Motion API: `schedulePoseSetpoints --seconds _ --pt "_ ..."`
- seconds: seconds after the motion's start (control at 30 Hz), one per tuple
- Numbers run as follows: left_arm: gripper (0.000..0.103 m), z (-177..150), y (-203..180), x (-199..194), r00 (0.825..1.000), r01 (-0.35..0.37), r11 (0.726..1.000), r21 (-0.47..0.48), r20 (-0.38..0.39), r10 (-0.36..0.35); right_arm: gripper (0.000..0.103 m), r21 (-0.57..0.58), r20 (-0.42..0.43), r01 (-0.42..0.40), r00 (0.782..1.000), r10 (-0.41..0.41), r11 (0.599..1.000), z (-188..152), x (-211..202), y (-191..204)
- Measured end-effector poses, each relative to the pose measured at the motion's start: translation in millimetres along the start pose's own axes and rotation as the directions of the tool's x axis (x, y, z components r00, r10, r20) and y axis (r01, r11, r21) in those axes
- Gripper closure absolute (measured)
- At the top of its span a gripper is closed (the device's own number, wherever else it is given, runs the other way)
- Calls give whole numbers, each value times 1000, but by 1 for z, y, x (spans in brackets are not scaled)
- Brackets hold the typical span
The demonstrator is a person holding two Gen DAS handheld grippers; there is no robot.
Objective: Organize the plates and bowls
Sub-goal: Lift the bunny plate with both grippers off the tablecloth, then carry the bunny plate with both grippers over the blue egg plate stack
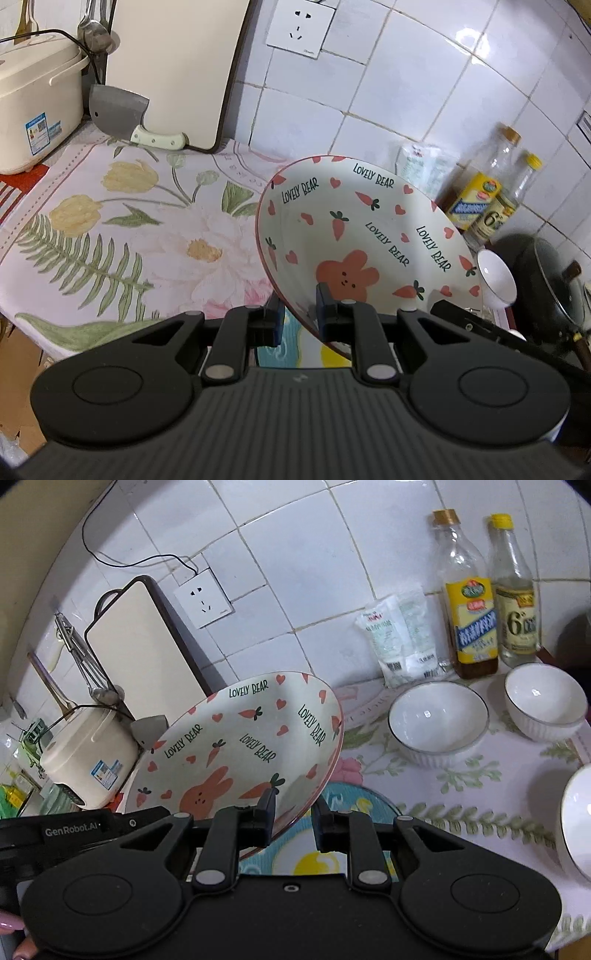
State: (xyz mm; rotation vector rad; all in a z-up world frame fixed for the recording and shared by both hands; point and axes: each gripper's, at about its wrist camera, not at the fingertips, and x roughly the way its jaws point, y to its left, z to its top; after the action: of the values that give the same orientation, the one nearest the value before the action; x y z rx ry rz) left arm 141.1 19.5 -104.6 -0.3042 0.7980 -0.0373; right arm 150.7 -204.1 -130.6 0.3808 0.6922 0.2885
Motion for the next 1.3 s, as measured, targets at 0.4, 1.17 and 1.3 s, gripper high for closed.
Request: schedulePoseSetpoints --seconds 0.4,1.17,1.3 --pt "88 -35 4 -5 997 13 1000 0 -72 -13 77 7 -56 34 998 -33 999 -34 -21 -6" --pt "88 -64 13 26 982 21 1000 -19 -189 -24 76 40 -158 88 984 -81 995 -62 -8 -25" --pt "88 -67 15 35 976 13 1000 -26 -218 -18 76 61 -186 105 978 -92 993 -66 -2 -29"
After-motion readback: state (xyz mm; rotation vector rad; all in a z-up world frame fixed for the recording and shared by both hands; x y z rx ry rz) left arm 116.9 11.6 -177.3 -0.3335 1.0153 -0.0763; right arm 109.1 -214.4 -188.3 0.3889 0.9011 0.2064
